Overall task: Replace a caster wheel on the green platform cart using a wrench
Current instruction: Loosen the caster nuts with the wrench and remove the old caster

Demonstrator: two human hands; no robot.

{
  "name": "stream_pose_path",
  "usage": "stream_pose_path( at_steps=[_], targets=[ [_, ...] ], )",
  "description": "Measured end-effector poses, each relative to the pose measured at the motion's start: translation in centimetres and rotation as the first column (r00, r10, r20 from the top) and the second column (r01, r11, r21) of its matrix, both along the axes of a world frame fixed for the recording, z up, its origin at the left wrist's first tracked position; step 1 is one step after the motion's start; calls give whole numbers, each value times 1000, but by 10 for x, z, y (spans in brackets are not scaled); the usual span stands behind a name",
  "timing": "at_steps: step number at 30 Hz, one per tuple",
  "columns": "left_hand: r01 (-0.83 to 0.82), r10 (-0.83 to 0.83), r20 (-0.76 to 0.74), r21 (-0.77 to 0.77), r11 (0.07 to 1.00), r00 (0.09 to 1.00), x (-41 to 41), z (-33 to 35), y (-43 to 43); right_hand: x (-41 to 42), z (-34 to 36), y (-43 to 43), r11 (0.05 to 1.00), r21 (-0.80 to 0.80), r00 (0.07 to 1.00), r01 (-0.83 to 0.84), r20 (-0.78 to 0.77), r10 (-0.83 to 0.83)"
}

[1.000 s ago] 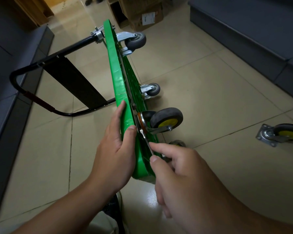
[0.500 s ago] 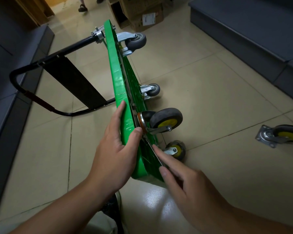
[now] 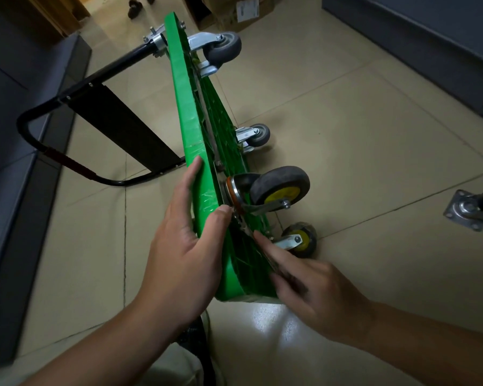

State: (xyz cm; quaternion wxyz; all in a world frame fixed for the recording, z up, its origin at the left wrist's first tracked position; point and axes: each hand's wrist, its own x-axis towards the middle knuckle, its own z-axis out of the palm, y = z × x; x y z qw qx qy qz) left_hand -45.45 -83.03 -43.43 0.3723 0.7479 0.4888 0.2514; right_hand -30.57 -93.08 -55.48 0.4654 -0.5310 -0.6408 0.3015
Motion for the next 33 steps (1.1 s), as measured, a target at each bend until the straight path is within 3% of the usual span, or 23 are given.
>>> stream_pose_path(
  at_steps=[6, 11, 21, 33],
  targets=[
    [9, -9, 15, -2, 1000, 1000, -4, -4, 2, -6, 23, -44, 979, -192, 991, 61, -107, -83],
    [-4, 3, 30, 4, 1000, 1000, -3, -7, 4, -16, 72, -49, 912, -410, 910, 30, -367, -195],
    [-10, 10, -16, 7, 1000, 1000, -3, -4, 2, -10, 117, -24, 841, -540, 811, -44, -510, -285],
    [-13, 14, -43, 23, 1000, 999, -4, -5, 2, -27, 116, -9, 863, -504, 819, -47, -515, -256]
  ],
)
